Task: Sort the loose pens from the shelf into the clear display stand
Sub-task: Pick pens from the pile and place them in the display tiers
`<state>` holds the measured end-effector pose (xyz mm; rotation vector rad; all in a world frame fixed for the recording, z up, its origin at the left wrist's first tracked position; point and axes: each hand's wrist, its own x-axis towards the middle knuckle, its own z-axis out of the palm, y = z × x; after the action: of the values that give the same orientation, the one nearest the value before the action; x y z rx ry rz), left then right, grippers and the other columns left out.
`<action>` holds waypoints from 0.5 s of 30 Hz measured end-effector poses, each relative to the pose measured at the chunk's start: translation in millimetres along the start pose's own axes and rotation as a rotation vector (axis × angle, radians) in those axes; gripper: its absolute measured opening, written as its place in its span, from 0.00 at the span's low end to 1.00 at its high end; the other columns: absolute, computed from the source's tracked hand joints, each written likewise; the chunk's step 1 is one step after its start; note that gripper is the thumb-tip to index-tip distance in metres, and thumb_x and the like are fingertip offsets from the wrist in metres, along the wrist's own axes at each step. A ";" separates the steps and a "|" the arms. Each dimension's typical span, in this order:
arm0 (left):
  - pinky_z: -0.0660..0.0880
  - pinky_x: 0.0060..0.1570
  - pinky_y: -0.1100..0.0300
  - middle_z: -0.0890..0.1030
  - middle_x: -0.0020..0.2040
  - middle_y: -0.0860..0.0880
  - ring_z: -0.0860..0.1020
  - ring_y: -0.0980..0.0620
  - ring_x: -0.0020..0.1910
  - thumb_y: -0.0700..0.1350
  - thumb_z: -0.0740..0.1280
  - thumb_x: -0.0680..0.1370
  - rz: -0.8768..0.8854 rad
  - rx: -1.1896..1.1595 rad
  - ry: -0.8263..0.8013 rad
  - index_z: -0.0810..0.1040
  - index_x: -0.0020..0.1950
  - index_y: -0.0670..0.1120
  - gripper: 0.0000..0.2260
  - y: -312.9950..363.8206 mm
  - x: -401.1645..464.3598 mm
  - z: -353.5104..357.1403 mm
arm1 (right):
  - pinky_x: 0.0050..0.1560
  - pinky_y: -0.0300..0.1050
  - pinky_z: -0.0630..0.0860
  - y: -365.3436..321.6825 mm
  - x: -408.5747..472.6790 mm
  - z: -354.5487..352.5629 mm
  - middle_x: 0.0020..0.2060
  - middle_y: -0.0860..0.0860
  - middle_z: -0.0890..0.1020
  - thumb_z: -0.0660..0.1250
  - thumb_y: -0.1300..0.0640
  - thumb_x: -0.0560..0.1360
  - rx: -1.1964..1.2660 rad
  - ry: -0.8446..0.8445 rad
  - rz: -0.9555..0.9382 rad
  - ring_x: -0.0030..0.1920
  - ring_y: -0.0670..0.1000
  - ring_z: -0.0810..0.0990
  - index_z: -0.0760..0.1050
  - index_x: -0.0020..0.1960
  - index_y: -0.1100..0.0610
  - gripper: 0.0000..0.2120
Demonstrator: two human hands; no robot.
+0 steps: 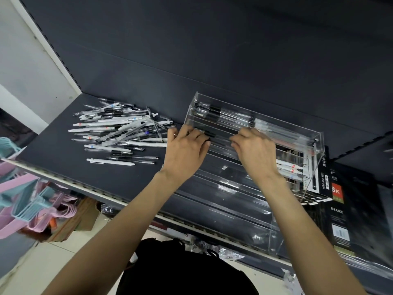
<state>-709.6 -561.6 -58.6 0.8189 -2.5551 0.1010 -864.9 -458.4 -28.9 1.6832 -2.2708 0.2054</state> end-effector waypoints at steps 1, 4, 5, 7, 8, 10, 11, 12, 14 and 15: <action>0.60 0.51 0.53 0.83 0.45 0.54 0.78 0.49 0.50 0.51 0.57 0.79 0.009 0.002 0.006 0.83 0.47 0.49 0.15 -0.4 -0.7 0.7 | 0.30 0.40 0.73 0.3 1.0 2.0 0.34 0.49 0.80 0.74 0.60 0.68 -0.009 -0.003 -0.019 0.37 0.52 0.78 0.82 0.39 0.55 0.02; 0.61 0.51 0.54 0.83 0.46 0.54 0.78 0.49 0.49 0.50 0.59 0.78 0.012 -0.012 0.009 0.83 0.49 0.49 0.13 -1.0 -1.9 2.3 | 0.28 0.39 0.72 -2.6 7.0 2.5 0.33 0.48 0.80 0.74 0.60 0.69 -0.057 -0.058 -0.031 0.37 0.51 0.79 0.81 0.40 0.53 0.03; 0.61 0.51 0.54 0.83 0.46 0.53 0.78 0.49 0.50 0.50 0.59 0.78 0.012 -0.034 0.012 0.83 0.50 0.48 0.13 -0.7 -2.7 2.2 | 0.27 0.38 0.69 -6.0 9.0 0.5 0.32 0.47 0.80 0.75 0.60 0.67 -0.088 -0.092 -0.040 0.35 0.51 0.80 0.81 0.39 0.52 0.05; 0.62 0.52 0.53 0.83 0.48 0.53 0.78 0.49 0.51 0.49 0.60 0.78 0.012 -0.099 0.046 0.82 0.52 0.49 0.12 -1.1 -6.0 -1.7 | 0.27 0.38 0.64 -10.8 11.5 -1.0 0.32 0.46 0.80 0.75 0.63 0.66 -0.149 -0.172 -0.054 0.33 0.50 0.80 0.81 0.40 0.51 0.08; 0.63 0.52 0.53 0.83 0.48 0.53 0.78 0.49 0.51 0.48 0.61 0.78 0.006 -0.135 0.078 0.82 0.53 0.49 0.11 -2.3 -8.6 -7.1 | 0.28 0.38 0.66 -10.9 11.8 -0.8 0.34 0.46 0.80 0.74 0.64 0.67 -0.144 -0.210 -0.051 0.34 0.50 0.81 0.81 0.42 0.51 0.09; 0.66 0.49 0.54 0.83 0.48 0.53 0.78 0.50 0.48 0.46 0.62 0.78 -0.052 -0.212 0.182 0.82 0.53 0.49 0.10 -8.3 -16.9 -23.3 | 0.32 0.40 0.75 -7.7 10.5 -2.0 0.39 0.48 0.82 0.70 0.64 0.71 -0.099 -0.203 -0.027 0.37 0.52 0.82 0.81 0.47 0.52 0.09; 0.67 0.46 0.55 0.83 0.46 0.52 0.77 0.50 0.45 0.45 0.63 0.78 -0.105 -0.258 0.246 0.82 0.52 0.48 0.09 -13.8 -23.5 -33.7 | 0.33 0.43 0.78 -8.2 8.4 -6.9 0.41 0.49 0.83 0.69 0.62 0.74 -0.037 -0.155 -0.010 0.38 0.53 0.82 0.81 0.49 0.53 0.07; 0.67 0.43 0.57 0.82 0.44 0.52 0.76 0.51 0.43 0.43 0.62 0.78 -0.169 -0.310 0.315 0.81 0.51 0.46 0.09 -21.1 -31.7 -44.9 | 0.33 0.47 0.79 -12.1 5.4 -14.8 0.42 0.51 0.83 0.67 0.60 0.76 0.061 -0.076 0.010 0.38 0.54 0.83 0.81 0.50 0.54 0.06; 0.68 0.41 0.58 0.81 0.41 0.50 0.76 0.51 0.40 0.41 0.61 0.78 -0.320 -0.428 0.452 0.80 0.49 0.43 0.08 -42.8 -52.0 -64.4 | 0.32 0.45 0.79 -32.3 -2.6 -35.2 0.42 0.51 0.84 0.65 0.58 0.78 0.292 0.138 0.030 0.36 0.51 0.82 0.81 0.51 0.56 0.07; 0.69 0.41 0.58 0.81 0.42 0.50 0.76 0.51 0.40 0.40 0.60 0.79 -0.407 -0.494 0.492 0.79 0.50 0.43 0.08 -57.6 -63.3 -72.5 | 0.33 0.42 0.78 -49.4 -6.7 -45.8 0.42 0.50 0.84 0.64 0.58 0.78 0.402 0.213 0.028 0.35 0.48 0.81 0.81 0.52 0.56 0.08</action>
<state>-602.5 -560.4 -25.5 0.9488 -1.8032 -0.3921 -808.9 -453.7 8.7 1.7101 -2.1955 0.8545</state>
